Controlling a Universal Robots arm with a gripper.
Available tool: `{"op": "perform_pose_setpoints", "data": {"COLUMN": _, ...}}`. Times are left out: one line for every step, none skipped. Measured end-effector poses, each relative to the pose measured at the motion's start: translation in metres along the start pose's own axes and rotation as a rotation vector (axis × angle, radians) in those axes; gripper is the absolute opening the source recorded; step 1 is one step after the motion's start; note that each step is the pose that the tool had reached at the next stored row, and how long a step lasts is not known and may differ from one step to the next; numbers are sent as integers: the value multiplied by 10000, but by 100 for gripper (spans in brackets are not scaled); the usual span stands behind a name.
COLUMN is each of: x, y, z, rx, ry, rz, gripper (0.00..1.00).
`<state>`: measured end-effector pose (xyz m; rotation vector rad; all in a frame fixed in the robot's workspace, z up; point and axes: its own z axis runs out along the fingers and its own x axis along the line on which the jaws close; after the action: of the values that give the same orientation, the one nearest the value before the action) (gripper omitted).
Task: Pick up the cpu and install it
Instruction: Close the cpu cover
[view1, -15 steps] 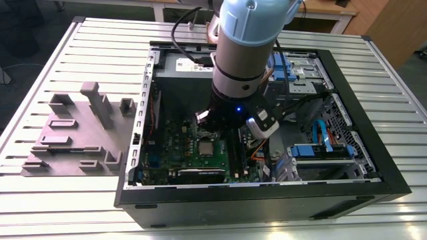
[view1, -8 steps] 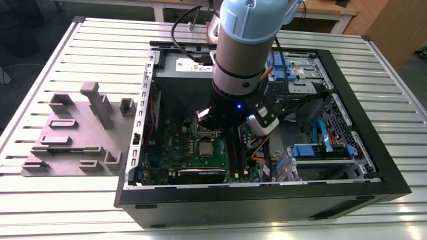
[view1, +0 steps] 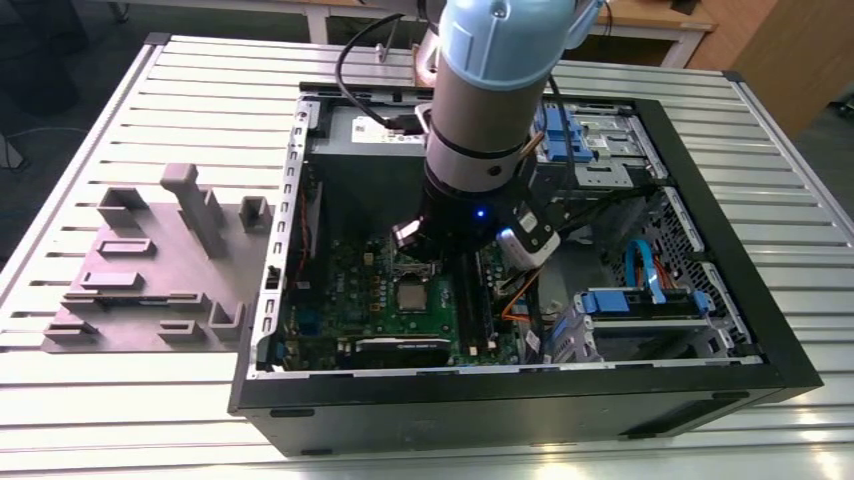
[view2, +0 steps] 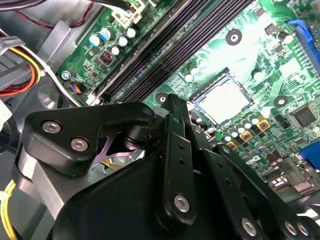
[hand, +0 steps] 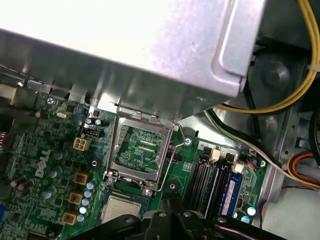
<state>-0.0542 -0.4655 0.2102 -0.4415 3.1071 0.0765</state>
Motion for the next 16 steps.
{"op": "perform_pose_setpoints", "data": {"x": -7, "y": 13, "z": 4, "rx": 0, "ry": -1, "rz": 0, "gripper": 10}}
{"op": "perform_pose_setpoints", "data": {"x": -13, "y": 25, "z": 8, "rx": -1, "ry": -1, "rz": 0, "gripper": 10}}
{"op": "perform_pose_setpoints", "data": {"x": -18, "y": 37, "z": 11, "rx": 0, "ry": -1, "rz": 0, "gripper": 10}}
{"op": "perform_pose_setpoints", "data": {"x": -22, "y": 46, "z": 14, "rx": 0, "ry": -1, "rz": -1, "gripper": 10}}
{"op": "perform_pose_setpoints", "data": {"x": -25, "y": 54, "z": 17, "rx": 0, "ry": -1, "rz": -1, "gripper": 10}}
{"op": "perform_pose_setpoints", "data": {"x": -28, "y": 61, "z": 19, "rx": 0, "ry": -1, "rz": -2, "gripper": 10}}
{"op": "perform_pose_setpoints", "data": {"x": -31, "y": 68, "z": 23, "rx": -1, "ry": -1, "rz": -1, "gripper": 10}}
{"op": "perform_pose_setpoints", "data": {"x": -34, "y": 75, "z": 29, "rx": -2, "ry": -1, "rz": -1, "gripper": 10}}
{"op": "perform_pose_setpoints", "data": {"x": -36, "y": 83, "z": 38, "rx": -1, "ry": -2, "rz": -1, "gripper": 10}}
{"op": "perform_pose_setpoints", "data": {"x": -38, "y": 90, "z": 49, "rx": 5, "ry": 0, "rz": -1, "gripper": 10}}
{"op": "perform_pose_setpoints", "data": {"x": -41, "y": 98, "z": 60, "rx": 15, "ry": 4, "rz": -1, "gripper": 10}}
{"op": "perform_pose_setpoints", "data": {"x": -43, "y": 105, "z": 70, "rx": 25, "ry": 7, "rz": -1, "gripper": 10}}
{"op": "perform_pose_setpoints", "data": {"x": -45, "y": 112, "z": 74, "rx": 30, "ry": 9, "rz": -1, "gripper": 10}}
{"op": "perform_pose_setpoints", "data": {"x": -47, "y": 115, "z": 77, "rx": 28, "ry": 7, "rz": -2, "gripper": 10}}
{"op": "perform_pose_setpoints", "data": {"x": -47, "y": 116, "z": 78, "rx": 28, "ry": 7, "rz": -2, "gripper": 10}}
{"op": "perform_pose_setpoints", "data": {"x": -46, "y": 116, "z": 77, "rx": 29, "ry": 8, "rz": -2, "gripper": 10}}
